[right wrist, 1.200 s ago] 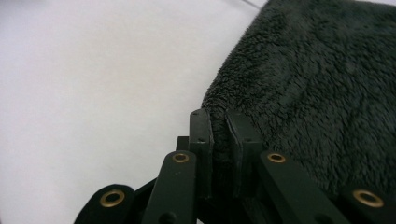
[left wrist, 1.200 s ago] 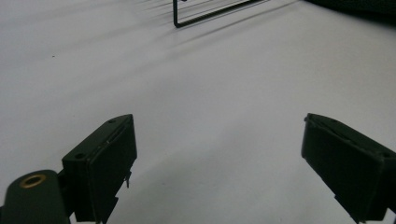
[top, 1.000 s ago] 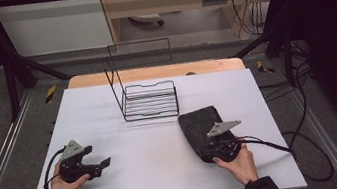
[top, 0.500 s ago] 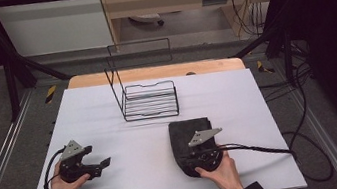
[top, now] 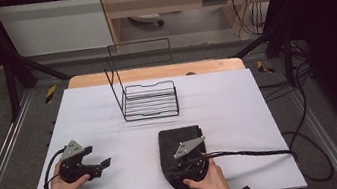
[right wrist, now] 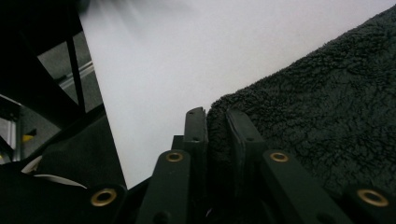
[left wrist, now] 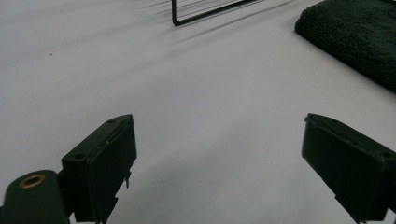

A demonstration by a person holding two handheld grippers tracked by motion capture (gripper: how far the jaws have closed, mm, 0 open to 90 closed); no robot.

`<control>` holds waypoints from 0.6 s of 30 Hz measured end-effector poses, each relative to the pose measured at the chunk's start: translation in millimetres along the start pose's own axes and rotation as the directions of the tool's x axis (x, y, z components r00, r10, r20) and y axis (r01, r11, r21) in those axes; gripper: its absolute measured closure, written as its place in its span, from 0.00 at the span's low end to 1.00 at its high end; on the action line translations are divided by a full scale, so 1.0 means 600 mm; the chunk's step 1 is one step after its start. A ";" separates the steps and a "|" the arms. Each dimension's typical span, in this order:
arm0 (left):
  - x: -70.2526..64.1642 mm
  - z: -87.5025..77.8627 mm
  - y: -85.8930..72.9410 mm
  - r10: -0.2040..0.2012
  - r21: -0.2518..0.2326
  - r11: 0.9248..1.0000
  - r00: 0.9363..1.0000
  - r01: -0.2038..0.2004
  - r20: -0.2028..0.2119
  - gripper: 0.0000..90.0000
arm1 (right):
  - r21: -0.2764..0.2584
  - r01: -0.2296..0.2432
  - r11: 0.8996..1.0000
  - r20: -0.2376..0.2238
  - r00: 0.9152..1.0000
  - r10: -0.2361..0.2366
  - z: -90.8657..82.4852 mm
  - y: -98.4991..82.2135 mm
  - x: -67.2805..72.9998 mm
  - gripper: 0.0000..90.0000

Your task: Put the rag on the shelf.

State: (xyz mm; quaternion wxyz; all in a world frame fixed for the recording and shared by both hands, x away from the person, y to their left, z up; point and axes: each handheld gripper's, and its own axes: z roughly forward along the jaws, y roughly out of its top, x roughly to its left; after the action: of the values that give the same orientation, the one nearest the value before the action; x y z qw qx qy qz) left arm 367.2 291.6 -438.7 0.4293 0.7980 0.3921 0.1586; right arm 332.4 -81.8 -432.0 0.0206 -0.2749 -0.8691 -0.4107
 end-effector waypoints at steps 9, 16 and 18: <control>-0.009 0.005 0.005 0.010 0.016 1.000 1.000 -0.010 0.011 0.08 | -0.167 -0.034 0.985 0.115 0.992 0.054 -0.059 0.002 -0.044 0.47; -0.034 0.015 0.017 0.024 0.026 0.999 1.000 -0.024 0.014 0.08 | -0.231 -0.094 0.968 0.238 0.960 0.150 -0.097 -0.024 -0.103 0.26; -0.043 0.018 0.021 0.023 0.024 0.999 1.000 -0.024 0.016 0.08 | -0.232 -0.113 0.966 0.275 0.945 0.177 -0.103 -0.036 -0.120 0.23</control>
State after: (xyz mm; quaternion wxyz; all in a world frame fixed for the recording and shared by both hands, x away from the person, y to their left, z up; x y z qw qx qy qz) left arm 363.1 261.8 -432.7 0.4208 0.8089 0.3812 0.1526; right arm 370.9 -170.7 -424.7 -0.1077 -0.3969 -0.7907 -0.4536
